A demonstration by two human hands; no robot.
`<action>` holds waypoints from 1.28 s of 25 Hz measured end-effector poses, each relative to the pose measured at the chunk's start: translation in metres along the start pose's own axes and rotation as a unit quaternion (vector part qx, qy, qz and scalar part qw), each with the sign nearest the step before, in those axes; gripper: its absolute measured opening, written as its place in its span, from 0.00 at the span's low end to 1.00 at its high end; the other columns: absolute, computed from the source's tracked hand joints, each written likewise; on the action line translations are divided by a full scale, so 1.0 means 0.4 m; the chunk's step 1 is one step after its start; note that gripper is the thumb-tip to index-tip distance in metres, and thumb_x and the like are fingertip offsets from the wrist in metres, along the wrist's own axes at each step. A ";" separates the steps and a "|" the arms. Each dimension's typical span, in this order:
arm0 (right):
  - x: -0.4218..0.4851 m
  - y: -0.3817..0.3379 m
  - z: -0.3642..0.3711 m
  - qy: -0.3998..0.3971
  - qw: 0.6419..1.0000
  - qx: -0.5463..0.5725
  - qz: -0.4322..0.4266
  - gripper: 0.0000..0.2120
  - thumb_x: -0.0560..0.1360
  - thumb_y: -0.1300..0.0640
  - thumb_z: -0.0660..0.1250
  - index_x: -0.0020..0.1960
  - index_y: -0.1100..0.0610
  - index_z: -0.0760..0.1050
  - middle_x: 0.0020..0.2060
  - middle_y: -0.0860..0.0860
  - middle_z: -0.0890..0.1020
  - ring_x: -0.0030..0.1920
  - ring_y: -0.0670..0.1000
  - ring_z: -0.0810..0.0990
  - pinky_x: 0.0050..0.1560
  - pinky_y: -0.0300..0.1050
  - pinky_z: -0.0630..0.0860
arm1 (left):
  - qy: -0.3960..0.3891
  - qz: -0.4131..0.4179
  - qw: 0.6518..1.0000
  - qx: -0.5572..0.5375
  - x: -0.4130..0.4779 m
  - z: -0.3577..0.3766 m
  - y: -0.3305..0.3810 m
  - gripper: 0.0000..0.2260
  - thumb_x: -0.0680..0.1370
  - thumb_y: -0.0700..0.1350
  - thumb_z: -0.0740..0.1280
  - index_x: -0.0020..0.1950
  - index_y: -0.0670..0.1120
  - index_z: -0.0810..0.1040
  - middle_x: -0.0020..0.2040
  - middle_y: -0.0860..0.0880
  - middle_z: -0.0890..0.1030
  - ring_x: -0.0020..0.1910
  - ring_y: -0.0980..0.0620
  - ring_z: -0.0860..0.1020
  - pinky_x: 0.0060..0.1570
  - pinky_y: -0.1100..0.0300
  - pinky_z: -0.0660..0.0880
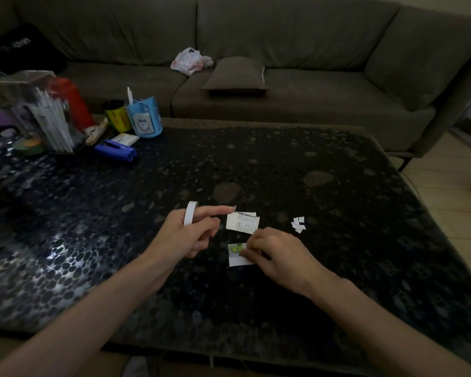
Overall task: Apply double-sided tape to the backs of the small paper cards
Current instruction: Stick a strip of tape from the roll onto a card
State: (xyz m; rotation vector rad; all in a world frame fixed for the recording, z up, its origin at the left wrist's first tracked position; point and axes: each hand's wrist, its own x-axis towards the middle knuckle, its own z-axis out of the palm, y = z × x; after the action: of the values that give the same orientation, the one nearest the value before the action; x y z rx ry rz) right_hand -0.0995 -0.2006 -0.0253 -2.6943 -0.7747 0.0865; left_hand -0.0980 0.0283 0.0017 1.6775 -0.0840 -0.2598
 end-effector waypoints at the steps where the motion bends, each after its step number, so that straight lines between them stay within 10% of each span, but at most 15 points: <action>1: 0.001 -0.001 -0.001 0.010 0.999 0.028 0.023 0.13 0.85 0.47 0.63 0.56 0.51 0.84 0.53 0.46 0.84 0.55 0.46 0.80 0.58 0.48 0.77 | -0.005 -0.011 1.000 -0.014 0.004 0.000 -0.002 0.14 0.84 0.41 0.64 0.59 0.55 0.87 0.34 0.52 0.74 0.24 0.58 0.63 0.21 0.67 0.58; 5: 0.025 -0.012 -0.024 0.086 0.916 0.358 0.160 0.12 0.82 0.59 0.69 0.63 0.48 0.82 0.53 0.45 0.87 0.52 0.39 0.85 0.51 0.34 0.79 | -0.035 -0.071 0.993 -0.088 0.012 0.004 -0.002 0.10 0.80 0.50 0.69 0.56 0.51 0.88 0.34 0.53 0.73 0.23 0.59 0.64 0.19 0.68 0.58; 10: 0.030 -0.031 -0.059 0.008 0.797 0.581 0.164 0.17 0.81 0.65 0.62 0.60 0.52 0.85 0.53 0.48 0.88 0.55 0.48 0.87 0.54 0.41 0.82 | -0.042 -0.085 0.989 -0.117 0.010 0.000 -0.010 0.15 0.75 0.53 0.70 0.58 0.49 0.87 0.34 0.53 0.72 0.24 0.60 0.65 0.19 0.67 0.58; 32: 0.037 -0.023 -0.057 0.054 0.815 0.551 0.172 0.06 0.78 0.55 0.75 0.52 0.46 0.88 0.52 0.45 0.88 0.52 0.45 0.86 0.50 0.42 0.78 | -0.059 -0.076 0.991 -0.095 0.014 -0.012 -0.025 0.20 0.71 0.58 0.73 0.60 0.51 0.87 0.36 0.56 0.73 0.27 0.59 0.65 0.21 0.67 0.59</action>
State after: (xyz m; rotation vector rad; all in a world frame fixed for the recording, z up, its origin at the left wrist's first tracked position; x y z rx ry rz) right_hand -0.0883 -0.1926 -0.0002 -1.6417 -0.0753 0.3440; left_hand -0.0924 0.0332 -0.0085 1.4792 -0.0196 -0.4680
